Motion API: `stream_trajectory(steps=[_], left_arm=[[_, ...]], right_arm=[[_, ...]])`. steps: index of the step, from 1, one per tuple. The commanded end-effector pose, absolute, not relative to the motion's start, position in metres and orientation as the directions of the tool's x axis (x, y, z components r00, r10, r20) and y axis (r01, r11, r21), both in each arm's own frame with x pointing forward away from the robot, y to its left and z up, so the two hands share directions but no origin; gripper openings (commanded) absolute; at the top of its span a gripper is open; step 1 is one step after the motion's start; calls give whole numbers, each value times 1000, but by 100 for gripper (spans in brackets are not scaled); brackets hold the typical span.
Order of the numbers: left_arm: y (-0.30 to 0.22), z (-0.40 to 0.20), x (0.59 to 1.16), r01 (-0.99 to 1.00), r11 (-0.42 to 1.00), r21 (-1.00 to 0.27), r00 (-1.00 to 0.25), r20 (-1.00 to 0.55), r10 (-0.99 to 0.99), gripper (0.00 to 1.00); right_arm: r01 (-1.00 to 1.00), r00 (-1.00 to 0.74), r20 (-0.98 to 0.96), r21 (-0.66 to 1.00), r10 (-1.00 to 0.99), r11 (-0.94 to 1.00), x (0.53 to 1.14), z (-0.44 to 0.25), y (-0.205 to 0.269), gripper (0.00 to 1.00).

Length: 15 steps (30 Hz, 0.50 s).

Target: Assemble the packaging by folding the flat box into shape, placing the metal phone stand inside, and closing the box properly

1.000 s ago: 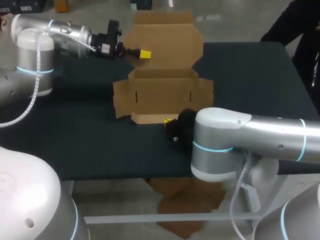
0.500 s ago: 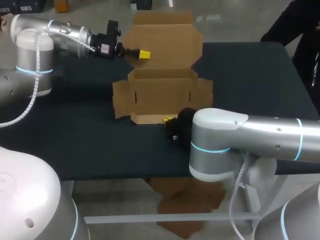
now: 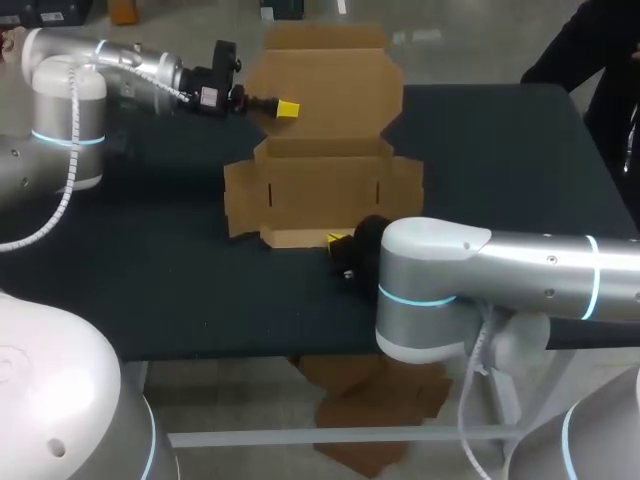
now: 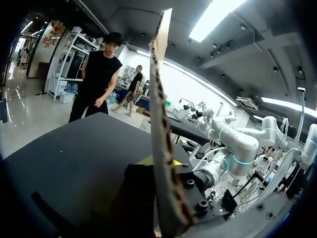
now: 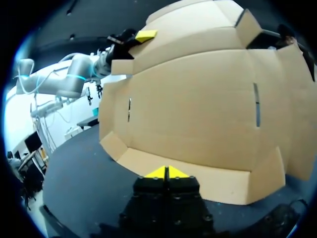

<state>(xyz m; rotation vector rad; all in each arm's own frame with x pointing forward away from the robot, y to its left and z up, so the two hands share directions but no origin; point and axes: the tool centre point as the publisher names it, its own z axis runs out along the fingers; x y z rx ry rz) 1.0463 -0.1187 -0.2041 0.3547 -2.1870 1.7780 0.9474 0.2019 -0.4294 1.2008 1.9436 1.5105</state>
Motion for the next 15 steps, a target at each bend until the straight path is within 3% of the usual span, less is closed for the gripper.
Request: stream_trajectory(steps=[1, 15], left_arm=[[-117, -206, 1052, -375, 207, -904, -922, 386, 14, 0], [-115, -208, 1040, -350, 195, -916, -931, 364, 38, 0]], right_arm=[[387, -542, 187, 921, 819, 45, 950, -437, 205, 0], [387, -542, 187, 921, 819, 45, 950, -437, 205, 0]])
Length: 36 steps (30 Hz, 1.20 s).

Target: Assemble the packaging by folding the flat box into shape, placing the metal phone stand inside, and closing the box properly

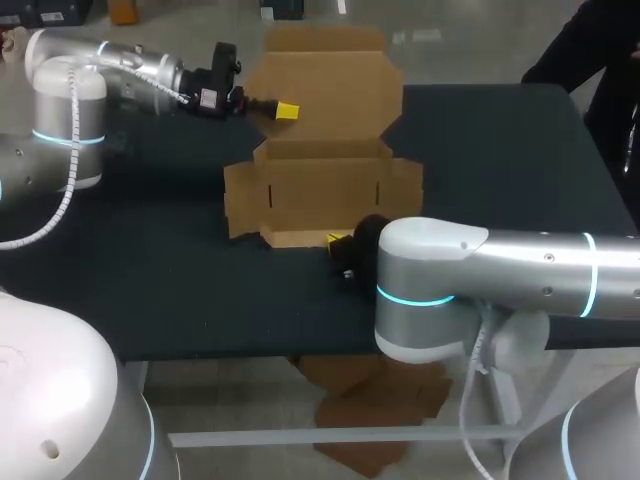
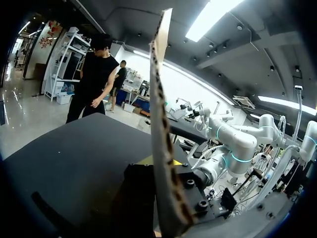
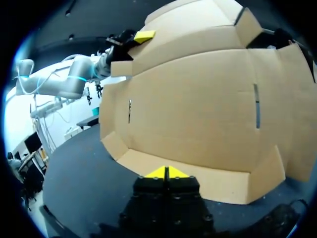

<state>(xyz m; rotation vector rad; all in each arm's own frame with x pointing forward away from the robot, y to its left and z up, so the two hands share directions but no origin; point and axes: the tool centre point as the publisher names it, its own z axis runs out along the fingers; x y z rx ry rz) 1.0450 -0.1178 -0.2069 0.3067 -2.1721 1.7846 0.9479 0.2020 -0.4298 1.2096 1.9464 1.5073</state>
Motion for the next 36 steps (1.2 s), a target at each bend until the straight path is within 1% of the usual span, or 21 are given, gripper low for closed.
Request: stream_trajectory(steps=[1, 21, 36], left_arm=[[-115, -207, 1037, -344, 193, -919, -933, 358, 39, 0], [-126, -205, 988, -277, 193, -941, -953, 295, 70, 0], [-128, -212, 964, -320, 194, -927, -936, 342, 88, 0]], right_arm=[[387, -542, 187, 921, 819, 45, 950, -437, 205, 0], [387, -542, 187, 921, 819, 45, 950, -437, 205, 0], [387, -542, 187, 921, 819, 45, 950, -437, 205, 0]])
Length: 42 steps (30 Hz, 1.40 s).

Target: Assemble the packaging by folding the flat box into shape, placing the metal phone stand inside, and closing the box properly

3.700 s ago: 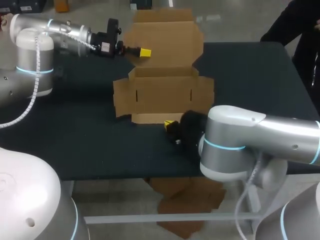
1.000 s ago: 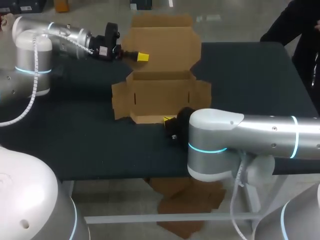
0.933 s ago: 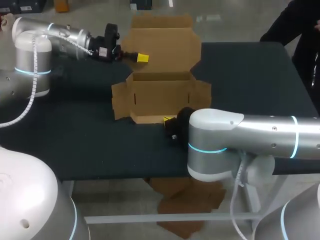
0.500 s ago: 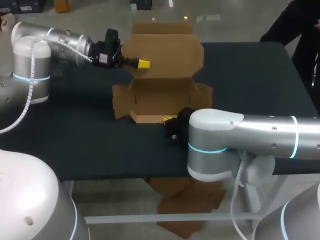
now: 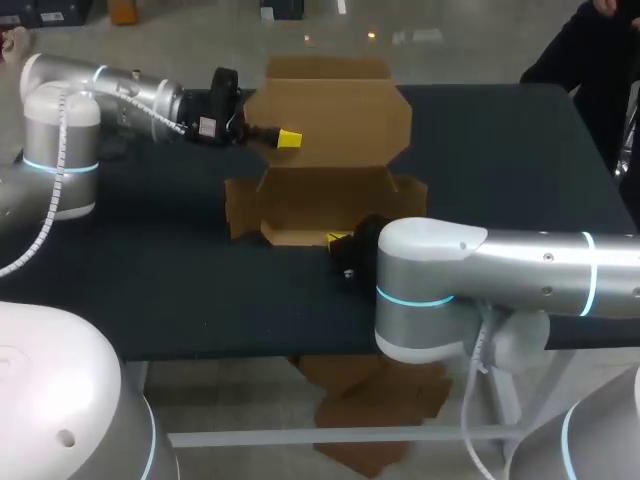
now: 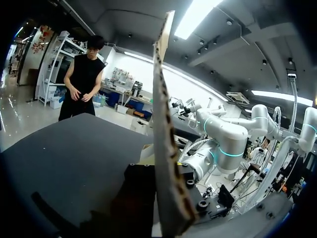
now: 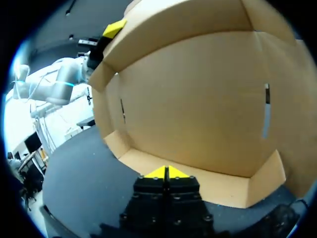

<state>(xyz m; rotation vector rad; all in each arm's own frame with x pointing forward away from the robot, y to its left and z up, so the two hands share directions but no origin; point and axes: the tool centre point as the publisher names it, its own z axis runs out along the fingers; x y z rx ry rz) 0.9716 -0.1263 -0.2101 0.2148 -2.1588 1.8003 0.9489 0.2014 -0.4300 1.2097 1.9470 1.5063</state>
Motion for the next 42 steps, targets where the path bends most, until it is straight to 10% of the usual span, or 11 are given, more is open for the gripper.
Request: stream_trajectory(steps=[1, 42], left_arm=[[-128, -212, 962, -322, 195, -926, -935, 344, 90, 0], [-124, -222, 951, -329, 140, -934, -933, 345, 108, 0]], right_arm=[[387, -542, 187, 921, 819, 45, 950, -437, 205, 0], [387, -542, 187, 921, 819, 45, 950, -437, 205, 0]])
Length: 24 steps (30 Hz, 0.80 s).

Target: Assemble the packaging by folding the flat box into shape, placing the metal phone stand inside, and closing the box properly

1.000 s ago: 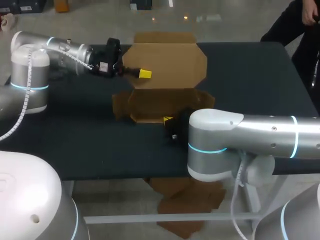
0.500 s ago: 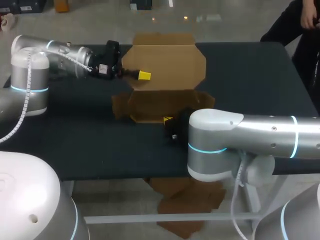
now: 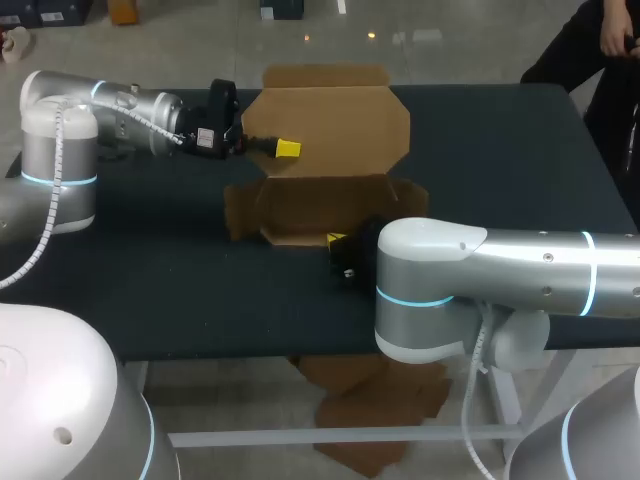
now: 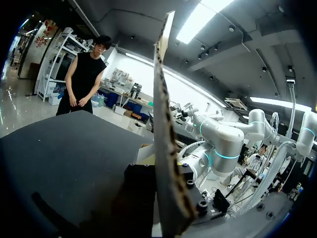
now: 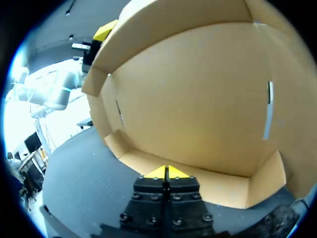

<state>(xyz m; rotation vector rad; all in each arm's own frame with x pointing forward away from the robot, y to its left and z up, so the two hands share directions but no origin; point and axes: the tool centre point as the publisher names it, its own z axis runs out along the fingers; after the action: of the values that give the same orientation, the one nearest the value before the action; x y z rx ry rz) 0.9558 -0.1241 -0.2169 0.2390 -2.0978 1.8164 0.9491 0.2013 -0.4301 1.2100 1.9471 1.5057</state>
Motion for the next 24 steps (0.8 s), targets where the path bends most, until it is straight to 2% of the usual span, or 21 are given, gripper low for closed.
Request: stream_trajectory(steps=[1, 16, 24], left_arm=[[-123, -222, 950, -326, 141, -935, -933, 343, 113, 0], [-131, -237, 932, -208, 149, -967, -970, 224, 99, 0], [-129, -237, 933, -217, 132, -967, -968, 231, 103, 0]], right_arm=[[387, -542, 187, 921, 819, 45, 950, -437, 205, 0], [387, -542, 187, 921, 819, 45, 950, -437, 205, 0], [387, -542, 187, 921, 819, 45, 950, -437, 205, 0]])
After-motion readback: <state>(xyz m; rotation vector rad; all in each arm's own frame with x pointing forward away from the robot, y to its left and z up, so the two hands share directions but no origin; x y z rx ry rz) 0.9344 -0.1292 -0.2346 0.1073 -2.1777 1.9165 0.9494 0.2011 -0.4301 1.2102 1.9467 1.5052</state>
